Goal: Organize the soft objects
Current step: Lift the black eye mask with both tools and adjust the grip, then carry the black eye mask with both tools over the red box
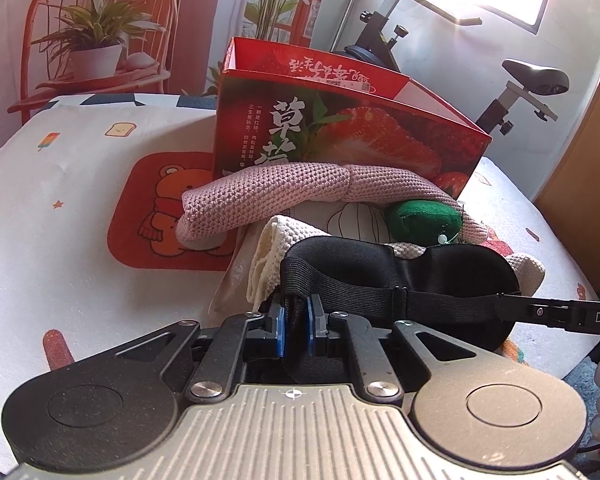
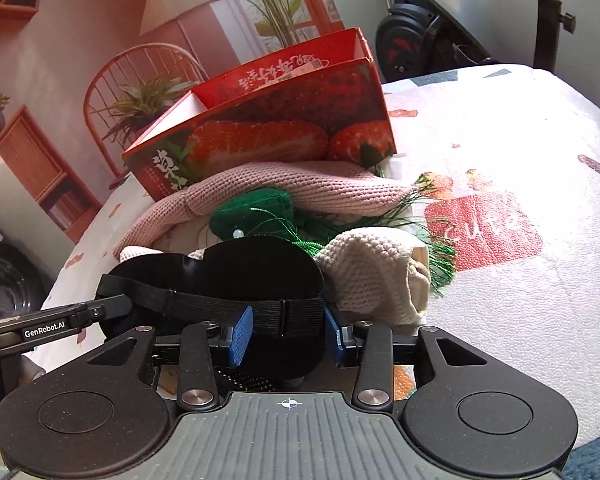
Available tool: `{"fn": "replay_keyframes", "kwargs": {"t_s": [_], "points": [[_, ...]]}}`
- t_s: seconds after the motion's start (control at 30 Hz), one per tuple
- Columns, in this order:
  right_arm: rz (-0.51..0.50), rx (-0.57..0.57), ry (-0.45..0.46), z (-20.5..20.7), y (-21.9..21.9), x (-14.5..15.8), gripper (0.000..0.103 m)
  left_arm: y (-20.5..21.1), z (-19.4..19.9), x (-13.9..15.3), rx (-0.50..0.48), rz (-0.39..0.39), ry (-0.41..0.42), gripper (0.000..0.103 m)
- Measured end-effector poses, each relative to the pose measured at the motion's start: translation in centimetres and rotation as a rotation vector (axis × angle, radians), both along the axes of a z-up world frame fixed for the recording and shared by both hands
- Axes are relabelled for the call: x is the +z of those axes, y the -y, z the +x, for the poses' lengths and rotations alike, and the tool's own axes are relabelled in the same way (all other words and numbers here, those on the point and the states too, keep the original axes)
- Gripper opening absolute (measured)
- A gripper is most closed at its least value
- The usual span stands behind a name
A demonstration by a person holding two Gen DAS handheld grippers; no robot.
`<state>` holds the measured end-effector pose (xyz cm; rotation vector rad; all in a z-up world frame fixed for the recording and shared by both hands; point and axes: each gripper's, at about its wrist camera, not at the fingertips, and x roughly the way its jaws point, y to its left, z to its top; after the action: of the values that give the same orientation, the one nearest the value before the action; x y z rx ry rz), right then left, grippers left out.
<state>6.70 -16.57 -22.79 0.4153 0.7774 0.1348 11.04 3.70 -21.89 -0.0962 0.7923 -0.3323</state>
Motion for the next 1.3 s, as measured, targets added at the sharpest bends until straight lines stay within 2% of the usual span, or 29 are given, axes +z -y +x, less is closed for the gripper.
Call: {"fn": "replay_keyframes", "kwargs": {"t_s": [0.1,0.23,0.3,0.43,0.6,0.93,1.13,1.3], "points": [[0.01,0.007,0.019,-0.1,0.1,0.2,0.022,0.1,0.0,-0.1,-0.01,-0.005,-0.006,0.012],[0.005,0.025,0.03,0.0,-0.2,0.4,0.02,0.2,0.0,-0.2,-0.02,-0.005,-0.008,0.012],[0.005,0.021,0.033,0.0,-0.1,0.4,0.014,0.2,0.0,-0.1,-0.022,-0.006,-0.007,0.012],[0.004,0.011,0.037,-0.1,0.1,0.4,0.01,0.1,-0.2,0.0,-0.025,-0.013,0.004,0.012],[-0.006,0.027,0.095,-0.3,0.0,1.4,0.009,0.1,-1.4,1.6,-0.044,-0.03,0.098,0.01],[-0.053,0.067,0.261,0.8,0.5,6.8,0.009,0.1,-1.6,6.6,-0.021,-0.037,0.274,0.01],[-0.02,0.051,0.327,4.5,1.8,10.5,0.009,1.8,1.3,10.3,-0.023,0.012,0.38,0.01],[-0.071,0.056,0.383,9.5,2.1,13.3,0.009,3.8,5.5,13.2,-0.011,0.031,0.452,0.01]]}}
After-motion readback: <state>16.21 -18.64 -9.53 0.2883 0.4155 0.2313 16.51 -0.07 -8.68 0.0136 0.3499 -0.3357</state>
